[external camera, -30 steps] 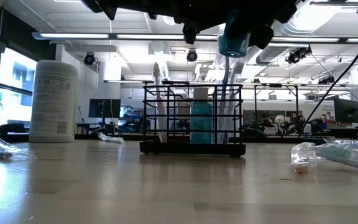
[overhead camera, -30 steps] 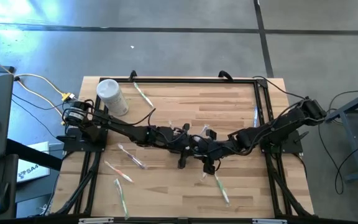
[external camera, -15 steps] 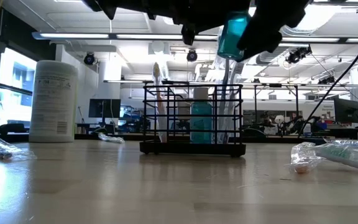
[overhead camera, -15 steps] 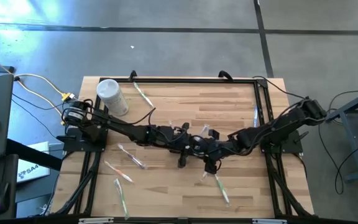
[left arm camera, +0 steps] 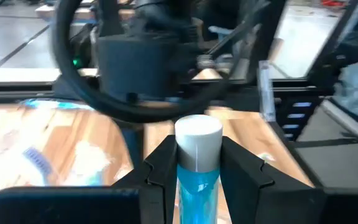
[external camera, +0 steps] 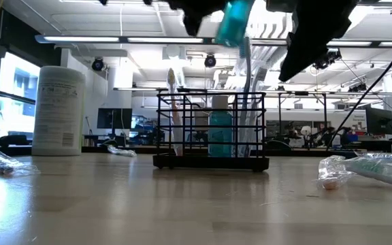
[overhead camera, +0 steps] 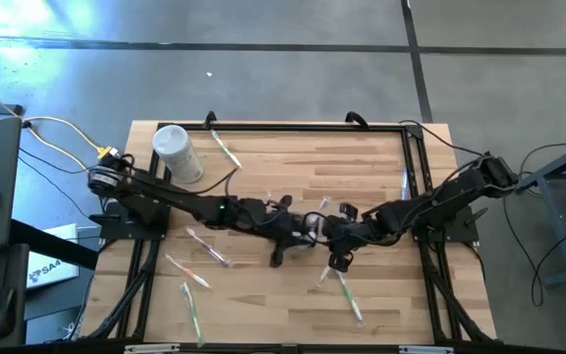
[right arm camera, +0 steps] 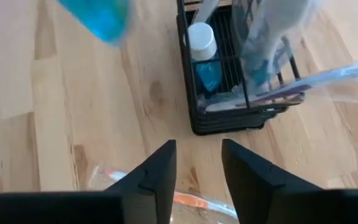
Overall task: Pick & Place toothbrushing station
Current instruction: Put the blue mouthwash bottle into the mesh organizer
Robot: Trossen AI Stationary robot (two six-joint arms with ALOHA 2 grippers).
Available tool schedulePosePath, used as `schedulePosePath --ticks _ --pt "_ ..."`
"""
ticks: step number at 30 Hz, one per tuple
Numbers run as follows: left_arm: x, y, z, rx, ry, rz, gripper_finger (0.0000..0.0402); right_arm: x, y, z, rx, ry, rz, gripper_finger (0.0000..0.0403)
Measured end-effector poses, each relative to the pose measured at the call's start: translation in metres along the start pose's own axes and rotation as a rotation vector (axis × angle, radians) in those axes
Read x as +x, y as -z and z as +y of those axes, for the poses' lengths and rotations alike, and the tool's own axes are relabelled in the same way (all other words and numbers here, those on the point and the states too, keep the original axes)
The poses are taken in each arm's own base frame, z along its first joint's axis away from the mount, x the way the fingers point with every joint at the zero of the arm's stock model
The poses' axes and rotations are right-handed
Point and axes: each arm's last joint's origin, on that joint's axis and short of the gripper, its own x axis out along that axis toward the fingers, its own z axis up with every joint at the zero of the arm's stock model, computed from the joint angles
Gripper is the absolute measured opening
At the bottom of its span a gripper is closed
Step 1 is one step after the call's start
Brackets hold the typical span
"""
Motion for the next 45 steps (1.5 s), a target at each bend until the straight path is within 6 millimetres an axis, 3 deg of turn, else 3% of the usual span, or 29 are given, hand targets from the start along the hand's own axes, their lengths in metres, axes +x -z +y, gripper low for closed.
schedulePosePath --ticks 9,15,18,23,31,36,45 --pt "-0.061 -0.004 0.001 -0.005 -0.087 -0.043 0.0088 -0.011 0.009 -0.006 0.026 0.086 0.044 0.0058" --pt "-0.095 0.016 0.005 -0.021 -0.086 -0.198 0.0088 -0.025 0.02 -0.008 0.038 0.207 0.029 0.0009" --pt "-0.102 0.033 0.006 0.001 -0.036 -0.315 0.0088 -0.03 0.023 -0.005 0.021 0.241 -0.014 0.0006" --pt "-0.098 0.049 0.012 0.004 0.033 -0.406 0.0088 -0.039 0.024 -0.003 0.001 0.281 -0.092 0.0005" --pt "-0.061 0.063 0.025 -0.037 0.016 -0.342 0.0088 -0.043 0.029 -0.001 0.019 0.333 -0.144 0.0003" --pt "-0.059 0.066 0.041 -0.038 -0.001 -0.323 0.0088 -0.044 0.029 0.0 0.032 0.331 -0.147 0.0003" --pt "-0.051 0.081 0.042 0.017 0.066 -0.258 0.0088 -0.044 0.029 0.001 0.031 0.329 -0.154 0.0003"
